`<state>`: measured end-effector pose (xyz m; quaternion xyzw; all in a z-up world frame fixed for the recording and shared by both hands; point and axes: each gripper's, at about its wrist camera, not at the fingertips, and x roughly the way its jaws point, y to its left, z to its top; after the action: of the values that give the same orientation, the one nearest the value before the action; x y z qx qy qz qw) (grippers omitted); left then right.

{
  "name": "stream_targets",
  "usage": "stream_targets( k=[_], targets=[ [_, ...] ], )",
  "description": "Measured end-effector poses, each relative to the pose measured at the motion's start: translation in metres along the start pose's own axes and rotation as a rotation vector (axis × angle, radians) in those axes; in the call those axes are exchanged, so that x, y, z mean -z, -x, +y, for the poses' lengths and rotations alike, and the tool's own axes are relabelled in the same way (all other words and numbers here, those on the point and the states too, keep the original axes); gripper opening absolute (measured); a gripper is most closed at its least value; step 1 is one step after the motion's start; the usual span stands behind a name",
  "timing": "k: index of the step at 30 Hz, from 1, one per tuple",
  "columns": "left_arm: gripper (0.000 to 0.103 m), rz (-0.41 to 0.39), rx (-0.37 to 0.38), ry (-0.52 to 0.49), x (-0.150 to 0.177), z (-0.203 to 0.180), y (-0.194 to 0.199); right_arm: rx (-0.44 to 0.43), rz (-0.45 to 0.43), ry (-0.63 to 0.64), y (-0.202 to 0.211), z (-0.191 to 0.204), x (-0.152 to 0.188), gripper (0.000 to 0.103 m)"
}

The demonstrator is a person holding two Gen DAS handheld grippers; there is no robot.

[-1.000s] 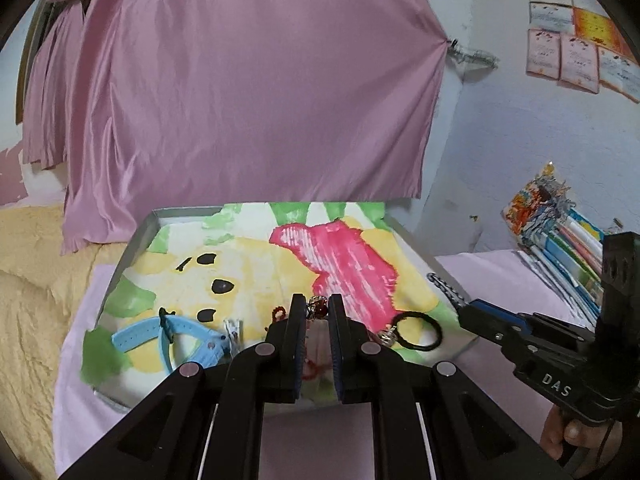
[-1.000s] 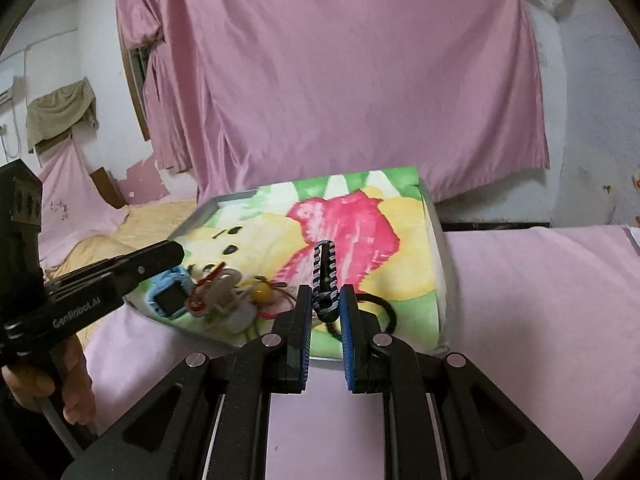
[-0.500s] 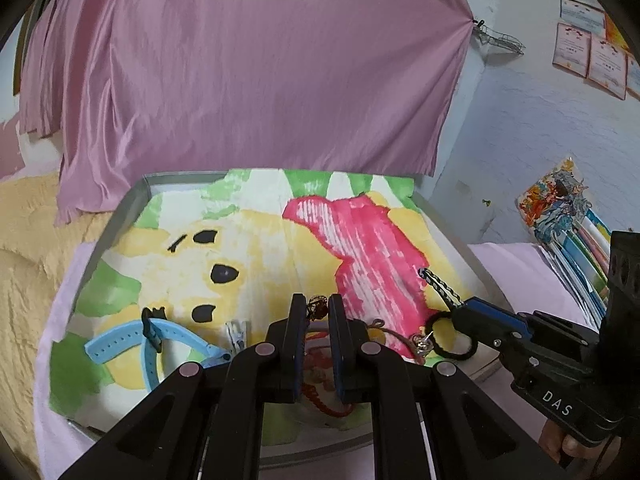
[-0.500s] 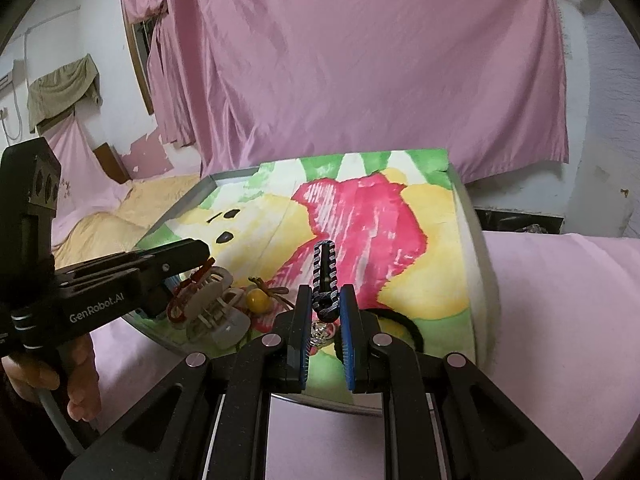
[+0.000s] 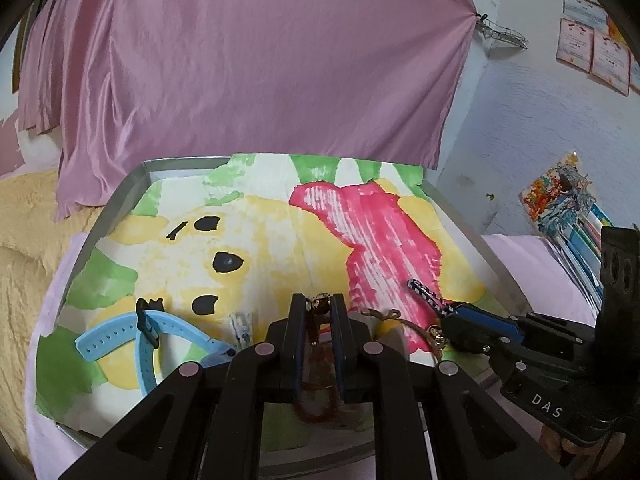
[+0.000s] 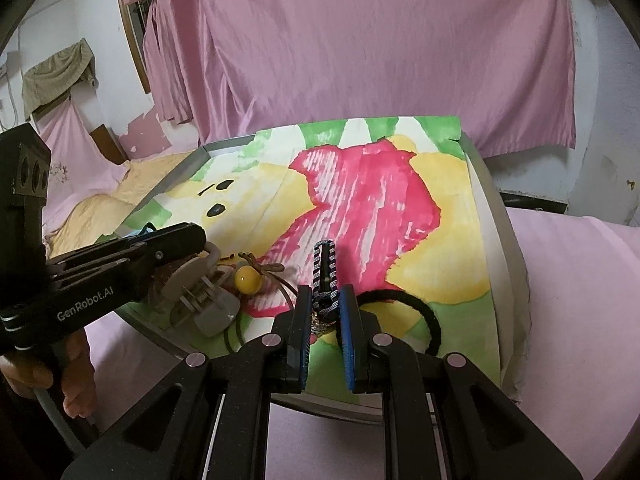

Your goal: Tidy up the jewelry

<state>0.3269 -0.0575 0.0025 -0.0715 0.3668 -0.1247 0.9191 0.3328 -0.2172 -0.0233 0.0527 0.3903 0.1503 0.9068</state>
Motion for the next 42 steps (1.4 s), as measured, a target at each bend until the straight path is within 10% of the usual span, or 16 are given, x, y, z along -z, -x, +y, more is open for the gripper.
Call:
stream_targets(
  k=[23,42],
  targets=[
    [0.028,-0.013,-0.017,0.013,-0.001,0.006,0.007,0.031,0.001,0.005,-0.001,0.000,-0.001,0.033],
    [0.093,-0.277,-0.022,0.092,0.009,0.016,0.066,0.072,-0.262,-0.044,0.072,-0.004,0.014,0.058]
  ],
)
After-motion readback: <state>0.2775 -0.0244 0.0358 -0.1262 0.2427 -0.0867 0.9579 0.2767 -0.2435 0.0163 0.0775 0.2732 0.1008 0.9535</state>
